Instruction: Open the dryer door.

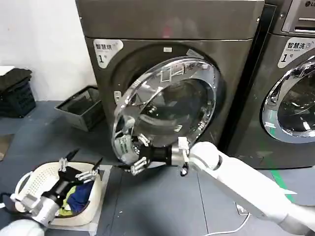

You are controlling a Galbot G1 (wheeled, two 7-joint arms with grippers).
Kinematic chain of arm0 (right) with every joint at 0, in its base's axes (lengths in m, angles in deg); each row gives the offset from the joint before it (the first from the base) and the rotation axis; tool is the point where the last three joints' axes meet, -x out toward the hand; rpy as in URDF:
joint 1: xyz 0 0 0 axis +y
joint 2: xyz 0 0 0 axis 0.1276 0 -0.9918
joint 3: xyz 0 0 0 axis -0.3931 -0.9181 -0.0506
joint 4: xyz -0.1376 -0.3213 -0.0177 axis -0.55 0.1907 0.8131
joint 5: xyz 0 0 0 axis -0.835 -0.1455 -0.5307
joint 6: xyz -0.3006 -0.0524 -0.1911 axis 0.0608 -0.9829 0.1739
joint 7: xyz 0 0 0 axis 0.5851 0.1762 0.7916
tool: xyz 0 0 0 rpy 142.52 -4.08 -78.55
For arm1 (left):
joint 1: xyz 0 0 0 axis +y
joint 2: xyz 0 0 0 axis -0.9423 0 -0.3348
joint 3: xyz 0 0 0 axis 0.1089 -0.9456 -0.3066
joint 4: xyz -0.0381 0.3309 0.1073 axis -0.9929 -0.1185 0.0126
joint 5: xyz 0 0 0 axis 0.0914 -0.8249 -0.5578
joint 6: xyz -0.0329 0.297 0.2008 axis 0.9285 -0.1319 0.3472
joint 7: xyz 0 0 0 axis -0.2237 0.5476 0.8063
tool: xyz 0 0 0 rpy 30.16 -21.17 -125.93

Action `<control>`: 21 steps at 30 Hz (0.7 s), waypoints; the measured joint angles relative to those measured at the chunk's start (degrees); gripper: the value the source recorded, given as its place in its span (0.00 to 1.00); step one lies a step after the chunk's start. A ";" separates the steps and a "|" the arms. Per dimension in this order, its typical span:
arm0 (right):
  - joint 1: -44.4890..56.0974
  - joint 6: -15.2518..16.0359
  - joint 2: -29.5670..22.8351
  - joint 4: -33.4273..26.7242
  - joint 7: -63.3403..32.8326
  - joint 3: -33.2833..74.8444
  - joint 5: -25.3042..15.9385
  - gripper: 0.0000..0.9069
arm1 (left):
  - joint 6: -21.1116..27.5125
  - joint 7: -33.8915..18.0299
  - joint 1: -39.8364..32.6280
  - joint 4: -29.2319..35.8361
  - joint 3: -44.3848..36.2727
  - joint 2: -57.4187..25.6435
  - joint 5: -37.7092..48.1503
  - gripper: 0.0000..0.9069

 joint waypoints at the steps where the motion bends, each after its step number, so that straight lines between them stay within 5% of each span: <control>1: 0.78 -0.22 0.67 0.40 1.35 0.64 0.06 1.00 | -0.01 -0.01 -0.29 -0.10 -0.29 -0.17 -0.02 1.00; 21: 21.33 -1.42 10.51 10.25 11.98 21.11 -0.04 1.00 | -0.12 0.52 -6.13 -2.30 -6.89 -2.28 -2.79 1.00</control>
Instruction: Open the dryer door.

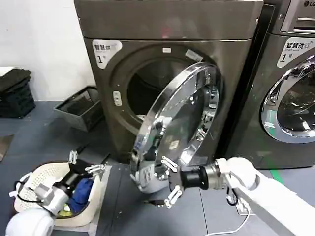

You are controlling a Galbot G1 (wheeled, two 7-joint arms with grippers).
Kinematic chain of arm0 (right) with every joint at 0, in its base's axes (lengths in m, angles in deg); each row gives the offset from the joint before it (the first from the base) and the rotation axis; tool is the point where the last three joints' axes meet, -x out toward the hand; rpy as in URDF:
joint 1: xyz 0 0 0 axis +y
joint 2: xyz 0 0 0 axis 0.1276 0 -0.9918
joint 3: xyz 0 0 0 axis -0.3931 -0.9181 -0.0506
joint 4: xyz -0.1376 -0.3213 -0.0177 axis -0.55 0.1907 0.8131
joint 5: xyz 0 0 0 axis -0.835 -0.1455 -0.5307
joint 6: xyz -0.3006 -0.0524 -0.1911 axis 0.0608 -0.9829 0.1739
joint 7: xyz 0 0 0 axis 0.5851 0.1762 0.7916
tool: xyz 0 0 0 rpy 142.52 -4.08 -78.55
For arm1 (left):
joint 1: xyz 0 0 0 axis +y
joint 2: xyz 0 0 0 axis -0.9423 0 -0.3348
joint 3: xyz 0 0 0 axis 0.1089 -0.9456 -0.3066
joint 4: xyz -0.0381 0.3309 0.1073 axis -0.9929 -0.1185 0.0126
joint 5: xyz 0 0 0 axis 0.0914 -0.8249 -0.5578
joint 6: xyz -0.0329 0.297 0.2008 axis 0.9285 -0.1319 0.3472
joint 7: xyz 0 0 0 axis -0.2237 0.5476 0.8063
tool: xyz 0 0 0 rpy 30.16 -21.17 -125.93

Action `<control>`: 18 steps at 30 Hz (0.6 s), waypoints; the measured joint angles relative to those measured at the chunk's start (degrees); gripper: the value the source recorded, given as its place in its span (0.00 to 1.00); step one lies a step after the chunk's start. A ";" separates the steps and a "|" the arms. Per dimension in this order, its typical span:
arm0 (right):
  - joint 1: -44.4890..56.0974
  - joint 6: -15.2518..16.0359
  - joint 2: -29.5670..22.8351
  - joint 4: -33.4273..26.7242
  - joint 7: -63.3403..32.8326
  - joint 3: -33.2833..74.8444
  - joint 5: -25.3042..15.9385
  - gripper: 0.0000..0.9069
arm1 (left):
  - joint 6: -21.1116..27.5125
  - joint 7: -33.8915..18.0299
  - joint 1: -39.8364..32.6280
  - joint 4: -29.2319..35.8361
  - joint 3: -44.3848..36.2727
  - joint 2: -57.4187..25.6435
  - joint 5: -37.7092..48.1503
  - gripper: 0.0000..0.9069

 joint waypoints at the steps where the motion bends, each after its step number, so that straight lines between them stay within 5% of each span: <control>1: 1.62 -0.45 0.48 0.71 -0.39 1.87 0.07 1.00 | -0.04 0.22 -0.36 -0.13 -0.90 -0.23 -0.31 1.00; 10: 20.69 -3.99 3.33 4.41 -6.33 22.28 -0.22 1.00 | -0.18 2.19 -4.59 -1.64 -8.16 -2.54 0.39 1.00; 18: 39.08 -6.52 -0.09 6.50 -9.36 42.25 -1.55 1.00 | -0.88 3.23 -8.75 -2.73 -15.09 -4.01 0.43 1.00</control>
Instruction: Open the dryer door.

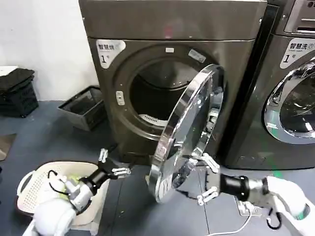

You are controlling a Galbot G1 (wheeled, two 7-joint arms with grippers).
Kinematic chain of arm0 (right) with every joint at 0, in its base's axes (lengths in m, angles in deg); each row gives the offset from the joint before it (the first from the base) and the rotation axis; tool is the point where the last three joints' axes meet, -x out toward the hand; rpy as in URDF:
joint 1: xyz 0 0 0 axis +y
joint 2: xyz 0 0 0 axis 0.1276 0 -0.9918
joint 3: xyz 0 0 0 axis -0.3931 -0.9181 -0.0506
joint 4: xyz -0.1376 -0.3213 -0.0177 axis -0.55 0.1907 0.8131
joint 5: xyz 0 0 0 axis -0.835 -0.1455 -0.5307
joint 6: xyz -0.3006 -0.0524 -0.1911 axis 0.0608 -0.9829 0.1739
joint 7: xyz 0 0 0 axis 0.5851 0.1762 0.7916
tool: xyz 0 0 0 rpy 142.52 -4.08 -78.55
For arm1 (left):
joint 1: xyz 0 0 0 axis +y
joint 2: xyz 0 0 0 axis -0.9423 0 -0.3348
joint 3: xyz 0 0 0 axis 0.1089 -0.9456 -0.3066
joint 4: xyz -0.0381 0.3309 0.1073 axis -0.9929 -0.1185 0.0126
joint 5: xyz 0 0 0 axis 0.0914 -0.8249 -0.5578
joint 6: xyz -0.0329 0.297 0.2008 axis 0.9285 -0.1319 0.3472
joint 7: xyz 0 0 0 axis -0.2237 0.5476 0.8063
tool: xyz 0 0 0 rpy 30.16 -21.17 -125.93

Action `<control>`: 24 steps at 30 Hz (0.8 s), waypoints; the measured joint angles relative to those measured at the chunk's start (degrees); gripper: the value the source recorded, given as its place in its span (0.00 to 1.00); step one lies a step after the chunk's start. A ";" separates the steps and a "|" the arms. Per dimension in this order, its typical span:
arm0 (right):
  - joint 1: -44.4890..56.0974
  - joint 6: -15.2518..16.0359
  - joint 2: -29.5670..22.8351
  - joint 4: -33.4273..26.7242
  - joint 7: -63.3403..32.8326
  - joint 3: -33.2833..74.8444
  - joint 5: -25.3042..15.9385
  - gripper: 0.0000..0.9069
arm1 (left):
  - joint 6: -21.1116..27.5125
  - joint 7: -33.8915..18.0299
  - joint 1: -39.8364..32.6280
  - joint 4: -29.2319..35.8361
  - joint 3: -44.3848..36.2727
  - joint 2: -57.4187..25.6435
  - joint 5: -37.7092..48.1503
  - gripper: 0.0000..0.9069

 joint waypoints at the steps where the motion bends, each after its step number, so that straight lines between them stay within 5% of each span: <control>1: 2.39 -0.42 -0.95 0.34 -0.92 2.58 -0.20 1.00 | -0.06 0.08 -0.68 -0.20 -1.20 -0.24 -0.13 1.00; 17: 32.91 -10.64 -24.36 3.70 -12.70 34.12 -7.57 1.00 | -1.20 0.87 -11.34 -4.10 -17.10 -2.15 2.78 1.00; 24: 37.44 -11.72 -35.35 1.94 -20.88 40.96 -12.89 1.00 | -2.01 0.66 -17.03 -6.41 -24.88 -1.52 3.16 1.00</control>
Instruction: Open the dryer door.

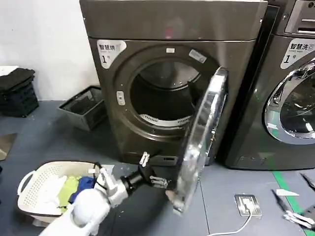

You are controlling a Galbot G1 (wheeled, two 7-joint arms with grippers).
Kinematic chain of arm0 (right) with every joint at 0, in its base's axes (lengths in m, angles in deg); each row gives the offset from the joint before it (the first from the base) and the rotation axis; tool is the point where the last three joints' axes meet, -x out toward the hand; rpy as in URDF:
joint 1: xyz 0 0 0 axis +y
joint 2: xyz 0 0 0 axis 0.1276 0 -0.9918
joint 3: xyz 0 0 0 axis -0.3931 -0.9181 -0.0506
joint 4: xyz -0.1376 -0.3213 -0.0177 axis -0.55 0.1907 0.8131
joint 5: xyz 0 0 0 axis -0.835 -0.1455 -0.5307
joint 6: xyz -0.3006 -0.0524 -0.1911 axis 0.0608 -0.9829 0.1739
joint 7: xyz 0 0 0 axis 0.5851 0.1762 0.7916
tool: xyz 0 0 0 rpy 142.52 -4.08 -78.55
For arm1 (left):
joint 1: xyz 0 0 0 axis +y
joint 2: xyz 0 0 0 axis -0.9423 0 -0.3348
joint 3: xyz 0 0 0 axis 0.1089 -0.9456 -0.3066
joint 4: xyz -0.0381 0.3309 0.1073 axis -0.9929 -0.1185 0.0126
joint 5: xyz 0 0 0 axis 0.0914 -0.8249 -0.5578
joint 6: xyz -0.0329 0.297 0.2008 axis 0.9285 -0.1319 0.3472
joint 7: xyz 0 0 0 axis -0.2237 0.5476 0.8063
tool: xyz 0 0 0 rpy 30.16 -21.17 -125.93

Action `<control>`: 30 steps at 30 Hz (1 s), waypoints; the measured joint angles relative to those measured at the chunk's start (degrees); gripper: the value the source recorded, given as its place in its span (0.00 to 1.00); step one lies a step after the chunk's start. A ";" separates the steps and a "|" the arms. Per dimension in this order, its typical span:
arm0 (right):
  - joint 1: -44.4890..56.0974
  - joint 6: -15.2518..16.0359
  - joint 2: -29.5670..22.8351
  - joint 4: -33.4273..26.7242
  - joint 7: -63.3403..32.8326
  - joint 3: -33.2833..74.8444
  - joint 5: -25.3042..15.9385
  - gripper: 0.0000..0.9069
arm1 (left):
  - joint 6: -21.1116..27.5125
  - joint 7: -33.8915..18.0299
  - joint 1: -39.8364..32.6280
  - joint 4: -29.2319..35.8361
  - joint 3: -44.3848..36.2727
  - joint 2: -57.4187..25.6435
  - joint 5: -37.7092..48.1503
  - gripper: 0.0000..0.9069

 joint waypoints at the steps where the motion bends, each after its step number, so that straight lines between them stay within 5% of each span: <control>1: 0.04 0.10 -1.50 -0.44 -1.86 0.86 -1.29 1.00 | -0.04 -0.04 -0.87 -0.38 -1.12 0.21 0.14 1.00; 6: -0.73 1.05 -7.93 -3.07 -11.08 4.70 -6.45 1.00 | -0.02 -0.29 -6.07 -2.79 -6.52 1.75 0.65 1.00; 17: -5.54 9.37 -16.44 -10.21 -35.71 15.69 -12.95 1.00 | -0.14 -0.79 -16.22 -8.97 -16.55 6.88 0.83 1.00; 30: -9.90 20.58 -16.42 -21.15 -52.18 31.14 -17.22 1.00 | -1.19 -0.78 -24.27 -15.33 -24.74 12.25 1.01 1.00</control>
